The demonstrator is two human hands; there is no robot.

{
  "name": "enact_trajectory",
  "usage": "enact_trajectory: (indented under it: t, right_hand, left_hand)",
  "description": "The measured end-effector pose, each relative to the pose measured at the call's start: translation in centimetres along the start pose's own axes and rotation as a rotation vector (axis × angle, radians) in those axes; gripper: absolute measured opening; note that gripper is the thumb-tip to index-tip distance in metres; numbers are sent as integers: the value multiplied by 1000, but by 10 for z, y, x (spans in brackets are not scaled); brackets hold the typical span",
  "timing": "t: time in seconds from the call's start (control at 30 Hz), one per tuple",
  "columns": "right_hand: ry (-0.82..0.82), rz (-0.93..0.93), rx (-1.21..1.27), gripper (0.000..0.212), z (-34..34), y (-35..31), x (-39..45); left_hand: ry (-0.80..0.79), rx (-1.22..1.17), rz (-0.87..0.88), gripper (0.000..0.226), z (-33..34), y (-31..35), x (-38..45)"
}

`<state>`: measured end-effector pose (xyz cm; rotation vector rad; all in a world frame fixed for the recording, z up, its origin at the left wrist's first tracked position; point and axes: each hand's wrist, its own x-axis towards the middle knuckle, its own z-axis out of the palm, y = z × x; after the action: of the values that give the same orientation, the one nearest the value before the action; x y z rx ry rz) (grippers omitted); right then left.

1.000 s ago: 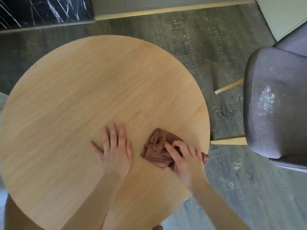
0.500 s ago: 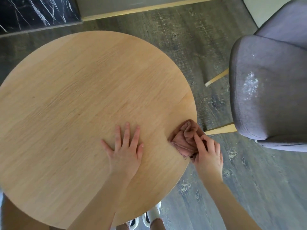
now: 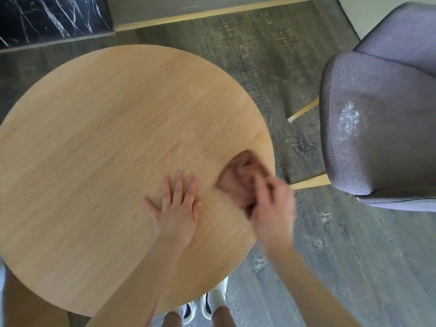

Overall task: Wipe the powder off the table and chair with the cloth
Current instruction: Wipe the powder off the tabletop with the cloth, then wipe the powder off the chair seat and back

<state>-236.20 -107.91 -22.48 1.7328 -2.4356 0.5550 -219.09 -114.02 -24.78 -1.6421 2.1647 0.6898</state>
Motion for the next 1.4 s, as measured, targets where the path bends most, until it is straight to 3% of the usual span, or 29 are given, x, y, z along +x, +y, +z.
enact_trajectory:
  t: [0.07,0.13,0.3,0.4,0.5,0.57,0.63,0.7,0.77,0.9,1.0,1.1,1.23,1.4]
  right_hand:
    - [-114,-168,-37,55,13,-29,-25]
    - [-201,-216,-82,58,19,-31,-54]
    - [-233,-255,-103,54,3,24,-82]
    - [-266,-124,-117,56,-6,52,-76]
    - [-369,232,-94,80,-15,64,-60]
    - [-345,454,-41,66,-22,68,-44]
    - [-226,466,29,52,-33,64,-28]
    - [-102,347,150,59,-44,55,-14]
    - [-81,349,352,60,-52,44,4]
    - [-88,485,582,57,-80,15,49]
    - [-82,527,629,56,-103,0,71]
    - [-68,501,650,58,-126,-13,82]
    - [0,416,638,56,-154,-27,93]
    - [-20,343,628,65,-181,-29,112]
  left_hand:
    - [-22,-14,9,65,-2,-3,-1]
    - [-47,-22,14,66,-5,-5,-2]
    - [-77,-27,6,56,-14,-2,-4]
    - [-121,5,14,57,-19,-5,-4]
    - [-153,6,7,58,-24,-4,-5]
    - [-167,-1,0,60,-27,-1,-6]
    - [-177,-13,-8,62,-31,4,-7]
    - [-201,-37,-32,65,-37,9,-8]
    - [-240,-79,-69,67,-47,16,-5]
    - [-211,-351,-46,64,-91,46,-2]
    - [-183,-888,25,52,-138,84,-14]
    - [-289,-1282,118,33,-187,123,-38]
    - [-285,-1413,344,14,-227,153,-69]
    - [-170,-1419,234,36,-241,170,-70]
